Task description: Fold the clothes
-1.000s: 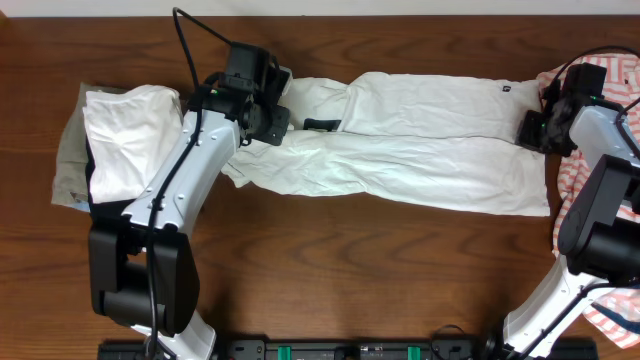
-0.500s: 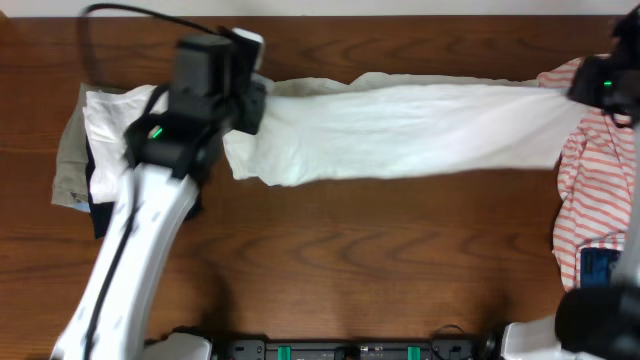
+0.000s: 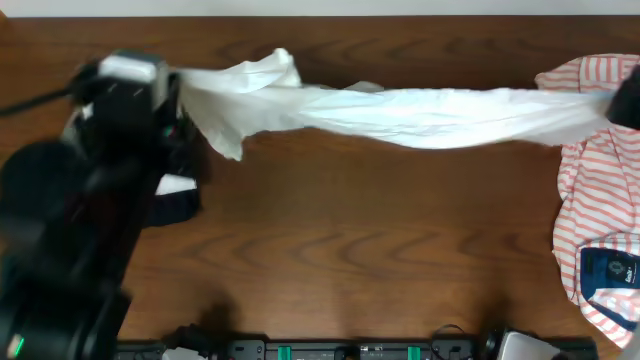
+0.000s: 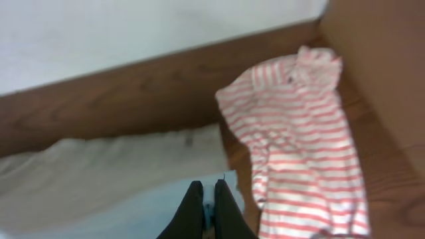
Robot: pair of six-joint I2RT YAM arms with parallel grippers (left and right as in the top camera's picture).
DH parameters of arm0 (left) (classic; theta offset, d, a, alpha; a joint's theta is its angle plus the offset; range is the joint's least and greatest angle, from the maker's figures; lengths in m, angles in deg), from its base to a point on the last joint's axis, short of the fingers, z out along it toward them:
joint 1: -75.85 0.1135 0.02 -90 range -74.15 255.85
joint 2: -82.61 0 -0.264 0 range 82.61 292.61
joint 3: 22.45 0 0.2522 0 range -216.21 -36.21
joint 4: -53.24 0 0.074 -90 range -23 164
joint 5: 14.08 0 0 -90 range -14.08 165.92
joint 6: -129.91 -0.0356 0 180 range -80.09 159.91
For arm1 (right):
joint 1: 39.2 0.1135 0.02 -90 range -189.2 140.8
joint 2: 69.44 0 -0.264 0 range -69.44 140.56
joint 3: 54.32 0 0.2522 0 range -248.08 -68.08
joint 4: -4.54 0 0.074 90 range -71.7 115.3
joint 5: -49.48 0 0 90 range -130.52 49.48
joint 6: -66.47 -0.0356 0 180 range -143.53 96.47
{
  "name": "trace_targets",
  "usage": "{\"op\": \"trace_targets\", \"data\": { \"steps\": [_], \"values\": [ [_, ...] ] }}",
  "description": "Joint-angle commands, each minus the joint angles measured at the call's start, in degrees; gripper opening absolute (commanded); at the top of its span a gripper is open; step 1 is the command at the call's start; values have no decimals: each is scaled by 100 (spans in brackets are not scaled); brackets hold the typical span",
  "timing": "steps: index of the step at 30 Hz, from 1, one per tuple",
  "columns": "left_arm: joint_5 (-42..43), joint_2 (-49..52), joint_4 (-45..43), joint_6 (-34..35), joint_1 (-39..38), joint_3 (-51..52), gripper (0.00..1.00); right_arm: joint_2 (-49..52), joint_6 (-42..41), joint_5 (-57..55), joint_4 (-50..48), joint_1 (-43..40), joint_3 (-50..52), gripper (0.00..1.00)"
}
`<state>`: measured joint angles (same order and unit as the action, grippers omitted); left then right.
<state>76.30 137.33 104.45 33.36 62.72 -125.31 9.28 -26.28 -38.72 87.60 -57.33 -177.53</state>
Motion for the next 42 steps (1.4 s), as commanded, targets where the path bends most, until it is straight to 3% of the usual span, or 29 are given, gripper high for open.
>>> {"op": "trace_targets", "data": {
  "steps": [1,14,30,42],
  "values": [
    [-107,-372,-37,63,31,-286,6,-483,-7,-457,39,-24,-389,1],
    [-105,-656,-37,-2,31,-481,6,-726,-15,-660,101,-24,-522,1],
    [-107,-625,127,-116,31,-1910,6,-636,-42,-907,24,-24,-1259,1],
    [-107,1316,345,-114,33,-1731,6,1270,-39,-372,31,-17,-1259,1]
  ]
}}
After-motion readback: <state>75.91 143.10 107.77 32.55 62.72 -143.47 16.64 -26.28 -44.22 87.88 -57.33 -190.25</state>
